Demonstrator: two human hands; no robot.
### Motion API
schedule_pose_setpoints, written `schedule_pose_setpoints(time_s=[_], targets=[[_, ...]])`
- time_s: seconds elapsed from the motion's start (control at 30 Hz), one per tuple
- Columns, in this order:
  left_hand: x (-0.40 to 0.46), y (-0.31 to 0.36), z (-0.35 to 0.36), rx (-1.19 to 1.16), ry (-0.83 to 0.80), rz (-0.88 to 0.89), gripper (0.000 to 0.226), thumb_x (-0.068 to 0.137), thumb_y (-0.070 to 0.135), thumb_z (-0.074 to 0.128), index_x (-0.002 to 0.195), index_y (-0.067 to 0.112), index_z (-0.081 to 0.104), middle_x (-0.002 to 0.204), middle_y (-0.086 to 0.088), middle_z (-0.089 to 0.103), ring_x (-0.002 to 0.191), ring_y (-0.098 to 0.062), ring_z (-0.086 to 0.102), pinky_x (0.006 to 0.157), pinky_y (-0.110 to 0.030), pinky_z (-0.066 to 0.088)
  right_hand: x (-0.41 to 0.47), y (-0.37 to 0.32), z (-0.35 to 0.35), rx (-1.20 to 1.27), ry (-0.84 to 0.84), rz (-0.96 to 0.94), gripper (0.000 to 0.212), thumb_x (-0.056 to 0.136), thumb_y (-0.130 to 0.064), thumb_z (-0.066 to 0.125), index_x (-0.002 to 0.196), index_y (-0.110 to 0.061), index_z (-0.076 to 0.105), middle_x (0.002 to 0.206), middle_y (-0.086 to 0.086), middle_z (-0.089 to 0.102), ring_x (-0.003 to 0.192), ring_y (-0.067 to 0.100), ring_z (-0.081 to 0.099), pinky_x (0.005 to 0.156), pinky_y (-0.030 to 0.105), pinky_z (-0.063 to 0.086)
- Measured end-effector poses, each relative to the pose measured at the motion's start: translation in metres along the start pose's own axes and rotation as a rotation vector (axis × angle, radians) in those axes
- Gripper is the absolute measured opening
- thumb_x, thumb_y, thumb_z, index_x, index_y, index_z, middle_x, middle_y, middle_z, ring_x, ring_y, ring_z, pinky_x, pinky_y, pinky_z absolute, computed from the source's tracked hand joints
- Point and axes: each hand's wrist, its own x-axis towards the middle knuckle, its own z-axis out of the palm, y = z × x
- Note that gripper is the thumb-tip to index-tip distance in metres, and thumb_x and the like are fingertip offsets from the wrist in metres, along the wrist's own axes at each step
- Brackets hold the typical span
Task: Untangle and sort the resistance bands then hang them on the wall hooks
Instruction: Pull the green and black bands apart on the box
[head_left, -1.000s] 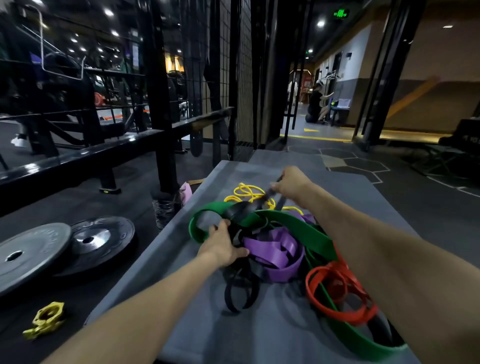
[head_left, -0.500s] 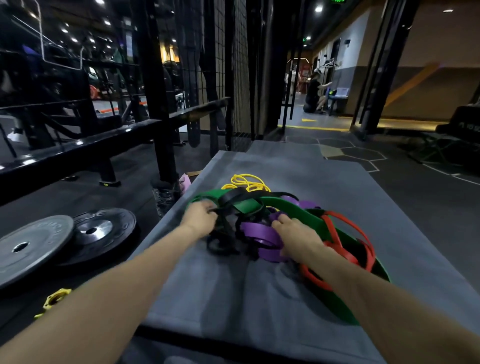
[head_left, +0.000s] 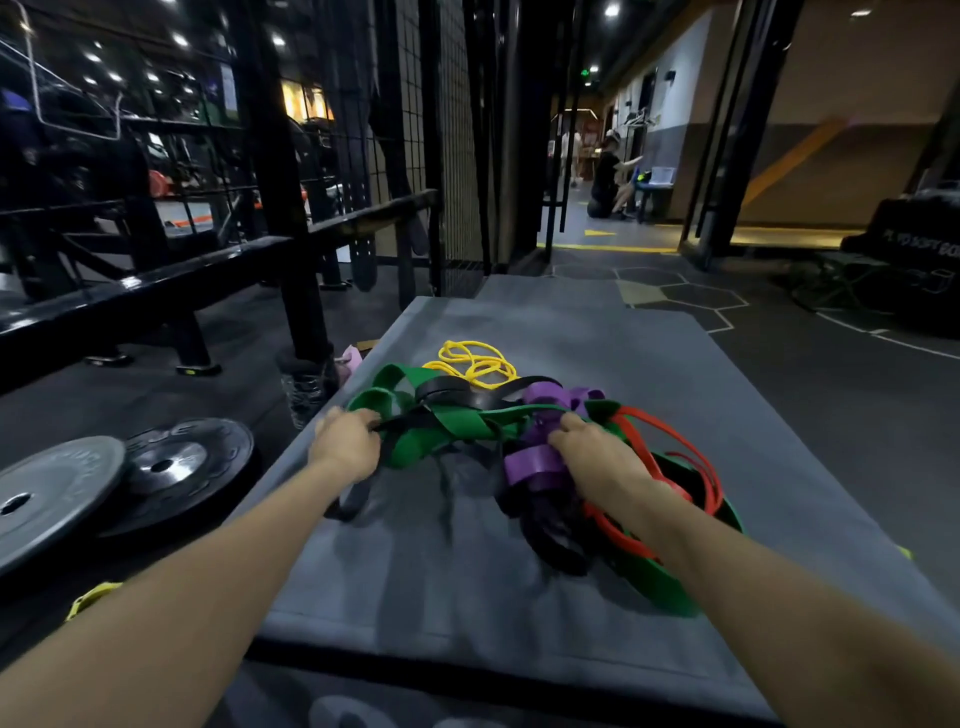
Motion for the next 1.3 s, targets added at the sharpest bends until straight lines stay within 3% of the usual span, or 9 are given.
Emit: schedule_pose_setpoints(time_s=[0.13,0.3,0.5,0.67,0.8,0.87,0.93,1.03,1.3], targets=[[-0.019,0.026,0.005,-0.054,0.108,0.365,0.045,0.082,0.014,0.061,0.126,0.016,0.053,0.124,-0.012,0.047,0.121,-0.030,0.044,0.106,-0.034,0.035,-0.009,0.008,0.002,0.097,0.021,-0.071,0.038,0.082,0.002,0.048,0.116,-0.013,0.056,0.122,0.006,0.047,0.116,0.028,0.051,0.090,0.036,0.043],[-0.048,0.076,0.034,-0.091,-0.168,0.711,0.061,0.075,0.002,0.058,0.132,0.017,0.047,0.135,-0.004,0.046,0.127,-0.020,0.044,0.105,-0.024,0.032,-0.019,0.016,0.003,0.316,0.053,-0.159,0.037,0.069,-0.008,0.057,0.105,-0.012,0.063,0.116,0.005,0.057,0.111,0.027,0.053,0.093,0.034,0.044],[-0.040,0.084,0.032,0.506,-0.032,0.761,0.049,0.080,0.040,0.064,0.123,0.020,0.051,0.122,-0.002,0.056,0.120,-0.021,0.048,0.096,-0.033,0.037,-0.027,0.035,0.004,0.428,0.143,-0.035,0.053,0.070,0.008,0.058,0.118,-0.014,0.061,0.124,0.003,0.058,0.114,0.027,0.054,0.093,0.034,0.045],[-0.023,0.047,-0.010,0.814,-0.013,0.545,0.028,0.090,0.027,0.053,0.115,0.016,0.060,0.120,-0.003,0.056,0.117,-0.022,0.050,0.089,-0.033,0.043,-0.028,0.047,0.006,0.485,0.272,0.090,0.053,0.065,0.012,0.055,0.111,-0.011,0.064,0.109,0.010,0.065,0.103,0.031,0.059,0.084,0.039,0.048],[-0.041,0.055,-0.007,0.713,-0.112,0.493,0.028,0.091,0.027,0.045,0.112,0.021,0.061,0.119,-0.005,0.062,0.112,-0.026,0.058,0.086,-0.031,0.045,-0.027,0.034,0.015,0.525,0.286,0.127,0.052,0.066,0.015,0.047,0.108,-0.009,0.065,0.110,0.012,0.066,0.104,0.031,0.058,0.085,0.036,0.046],[-0.049,0.073,0.008,0.633,-0.007,0.560,0.029,0.091,0.029,0.042,0.109,0.020,0.063,0.114,-0.009,0.065,0.110,-0.028,0.058,0.088,-0.032,0.044,-0.025,0.026,0.021,0.535,0.292,0.106,0.051,0.064,0.015,0.048,0.103,-0.011,0.067,0.106,0.010,0.067,0.101,0.031,0.058,0.083,0.032,0.044],[-0.047,0.084,0.021,0.403,0.073,0.592,0.028,0.092,0.021,0.040,0.109,0.020,0.063,0.115,-0.009,0.063,0.110,-0.030,0.057,0.087,-0.037,0.046,-0.027,0.024,0.027,0.553,0.310,0.115,0.050,0.064,0.015,0.048,0.101,-0.012,0.067,0.106,0.008,0.067,0.100,0.030,0.059,0.081,0.027,0.042],[-0.039,0.093,0.040,0.055,-0.107,0.587,0.036,0.095,0.009,0.038,0.126,0.018,0.054,0.131,-0.007,0.051,0.121,-0.027,0.049,0.096,-0.037,0.042,-0.034,0.025,0.033,0.555,0.328,0.117,0.050,0.065,0.014,0.047,0.102,-0.012,0.068,0.110,0.006,0.067,0.102,0.031,0.057,0.088,0.028,0.042],[-0.016,0.092,0.052,0.364,-0.312,0.674,0.044,0.090,0.025,0.056,0.133,0.026,0.044,0.129,-0.002,0.048,0.122,-0.025,0.043,0.101,-0.040,0.039,-0.038,0.018,0.041,0.519,0.319,0.033,0.050,0.075,0.010,0.046,0.110,-0.020,0.066,0.120,-0.003,0.060,0.102,0.031,0.049,0.089,0.035,0.041]])
